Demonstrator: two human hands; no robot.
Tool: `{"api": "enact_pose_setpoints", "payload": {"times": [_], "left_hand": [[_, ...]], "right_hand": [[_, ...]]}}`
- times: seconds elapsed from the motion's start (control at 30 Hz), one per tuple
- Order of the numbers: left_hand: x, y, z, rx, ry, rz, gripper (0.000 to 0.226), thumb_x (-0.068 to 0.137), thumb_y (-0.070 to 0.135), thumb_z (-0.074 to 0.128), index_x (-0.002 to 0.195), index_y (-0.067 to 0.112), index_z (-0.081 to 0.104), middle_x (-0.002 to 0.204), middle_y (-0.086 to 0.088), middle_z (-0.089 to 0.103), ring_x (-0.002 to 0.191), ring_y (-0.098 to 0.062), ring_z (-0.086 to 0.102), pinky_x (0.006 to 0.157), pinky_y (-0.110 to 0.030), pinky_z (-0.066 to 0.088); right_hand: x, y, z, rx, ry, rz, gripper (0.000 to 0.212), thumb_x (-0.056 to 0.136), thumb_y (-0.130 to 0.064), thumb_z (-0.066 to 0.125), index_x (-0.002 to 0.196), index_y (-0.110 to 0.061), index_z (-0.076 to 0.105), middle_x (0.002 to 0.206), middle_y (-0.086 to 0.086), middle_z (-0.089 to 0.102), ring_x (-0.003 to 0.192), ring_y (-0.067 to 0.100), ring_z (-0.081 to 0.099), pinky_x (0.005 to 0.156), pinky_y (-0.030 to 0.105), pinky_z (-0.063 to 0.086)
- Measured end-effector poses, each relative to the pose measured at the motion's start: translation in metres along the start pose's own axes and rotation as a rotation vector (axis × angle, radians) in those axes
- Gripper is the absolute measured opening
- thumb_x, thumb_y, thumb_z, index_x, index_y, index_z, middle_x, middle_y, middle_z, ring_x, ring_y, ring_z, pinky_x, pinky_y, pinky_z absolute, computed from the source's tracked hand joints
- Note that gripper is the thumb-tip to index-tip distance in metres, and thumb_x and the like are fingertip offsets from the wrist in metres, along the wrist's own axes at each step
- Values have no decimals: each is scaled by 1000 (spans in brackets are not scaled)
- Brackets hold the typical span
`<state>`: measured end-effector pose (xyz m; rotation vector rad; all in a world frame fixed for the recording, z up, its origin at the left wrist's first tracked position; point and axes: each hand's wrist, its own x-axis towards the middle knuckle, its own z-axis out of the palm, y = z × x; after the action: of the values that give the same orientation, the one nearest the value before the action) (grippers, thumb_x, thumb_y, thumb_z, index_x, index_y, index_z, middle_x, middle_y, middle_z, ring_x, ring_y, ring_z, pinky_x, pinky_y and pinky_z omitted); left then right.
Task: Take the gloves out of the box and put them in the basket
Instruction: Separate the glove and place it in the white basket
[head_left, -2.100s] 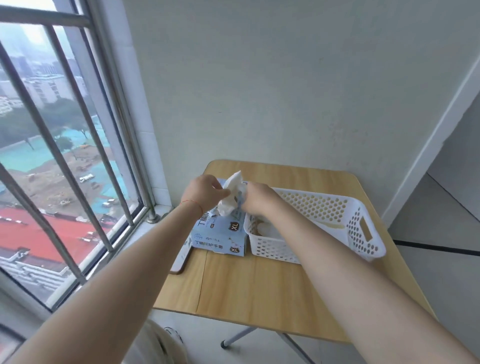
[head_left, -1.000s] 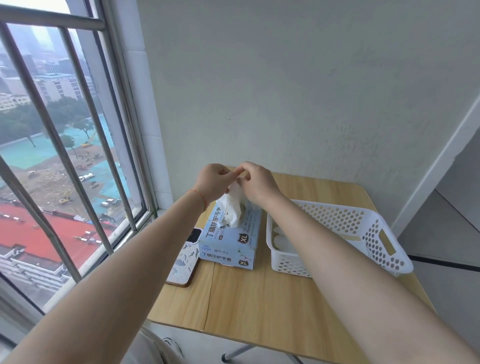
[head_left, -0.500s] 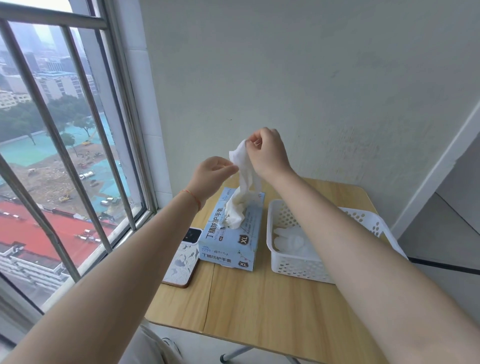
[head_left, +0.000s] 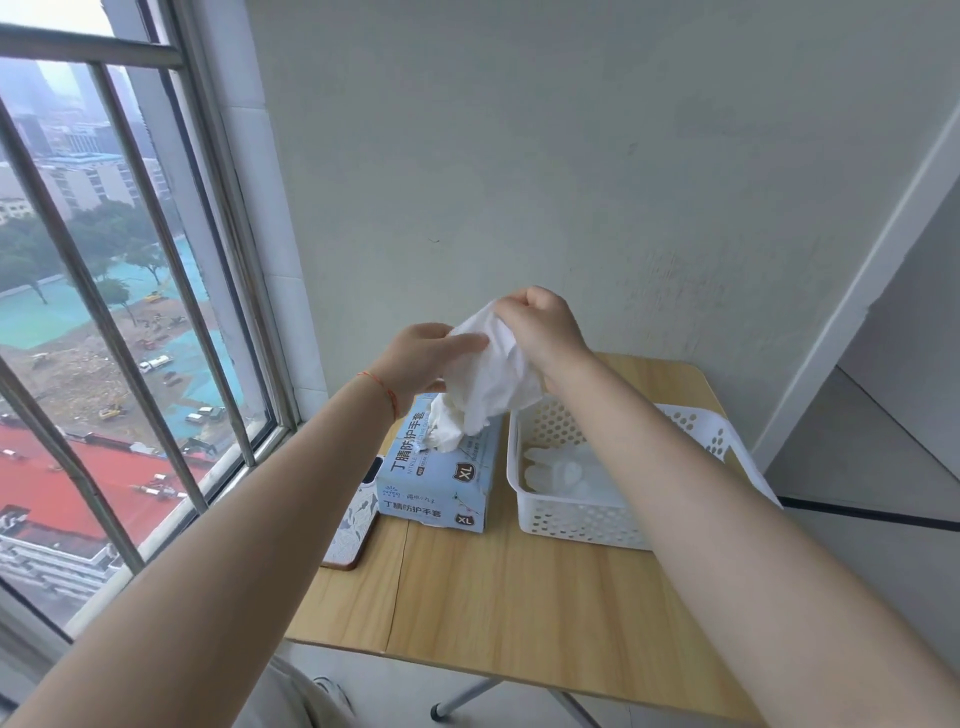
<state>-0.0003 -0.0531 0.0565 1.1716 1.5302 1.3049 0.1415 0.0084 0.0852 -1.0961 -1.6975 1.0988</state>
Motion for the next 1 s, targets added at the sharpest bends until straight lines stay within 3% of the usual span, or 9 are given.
{"api": "enact_pose_setpoints", "payload": {"times": [0.1, 0.17, 0.27, 0.4, 0.63, 0.7, 0.83, 0.9, 1.0], "left_hand": [[-2, 0, 2, -159, -61, 25, 28, 78, 16, 68, 101, 0, 66, 89, -13, 61, 78, -24, 59, 73, -35, 50], [-4, 3, 3, -266, -72, 54, 24, 77, 12, 68, 100, 6, 67, 88, -10, 64, 74, -23, 61, 68, -31, 49], [-5, 7, 5, -335, -69, 109, 27, 70, 9, 68, 96, 10, 66, 88, -9, 67, 75, -24, 65, 69, -33, 53], [-6, 9, 5, -322, -22, 143, 23, 65, 3, 65, 86, 12, 65, 79, -5, 66, 69, -21, 63, 64, -30, 51], [-14, 11, 5, -357, -77, 166, 21, 62, -3, 57, 76, 12, 63, 70, -3, 65, 60, -18, 62, 53, -24, 51], [-17, 12, 7, -328, -64, 155, 24, 61, -2, 57, 80, 12, 64, 72, -3, 65, 62, -20, 61, 55, -25, 50], [-19, 8, 7, -154, 116, 67, 36, 62, 2, 49, 87, 18, 70, 80, -5, 60, 76, -25, 54, 64, -28, 46], [-24, 6, 3, -63, 121, -15, 42, 57, 12, 47, 89, 21, 72, 86, -5, 61, 85, -24, 52, 75, -32, 42], [-35, 13, 1, 4, 25, -56, 41, 66, 39, 49, 98, 26, 71, 95, -2, 70, 88, -21, 62, 87, -38, 40]], "right_hand": [[-4, 2, -11, 150, -9, 63, 13, 87, -17, 51, 80, -10, 60, 66, 5, 57, 56, 19, 51, 53, 25, 41], [-5, 9, -16, 96, 16, 108, 12, 88, -17, 50, 85, -12, 60, 71, 3, 59, 60, 18, 54, 55, 26, 42], [-11, 14, -20, 100, -221, 263, 15, 85, -27, 52, 85, -16, 62, 80, 4, 61, 76, 24, 59, 71, 34, 47], [-16, 12, -28, 228, -433, 422, 18, 88, -23, 51, 73, -17, 57, 71, 3, 60, 70, 23, 58, 83, 37, 47], [-26, 8, -37, 202, -629, 497, 10, 91, -8, 51, 84, -13, 56, 68, 2, 50, 56, 13, 46, 60, 27, 45], [-28, 7, -35, 226, -562, 478, 14, 91, -2, 49, 84, -10, 57, 68, 3, 55, 56, 13, 50, 58, 25, 45], [-22, 10, -38, 153, -204, 344, 29, 83, 13, 43, 72, -12, 52, 68, 6, 45, 57, 15, 44, 40, 15, 37], [-21, 6, -43, 138, -131, 282, 29, 79, 13, 42, 72, -14, 51, 68, 4, 42, 60, 16, 40, 46, 19, 33], [-25, -6, -45, 110, -118, 216, 27, 73, 9, 49, 68, -18, 50, 64, 3, 42, 61, 18, 39, 52, 25, 27]]}}
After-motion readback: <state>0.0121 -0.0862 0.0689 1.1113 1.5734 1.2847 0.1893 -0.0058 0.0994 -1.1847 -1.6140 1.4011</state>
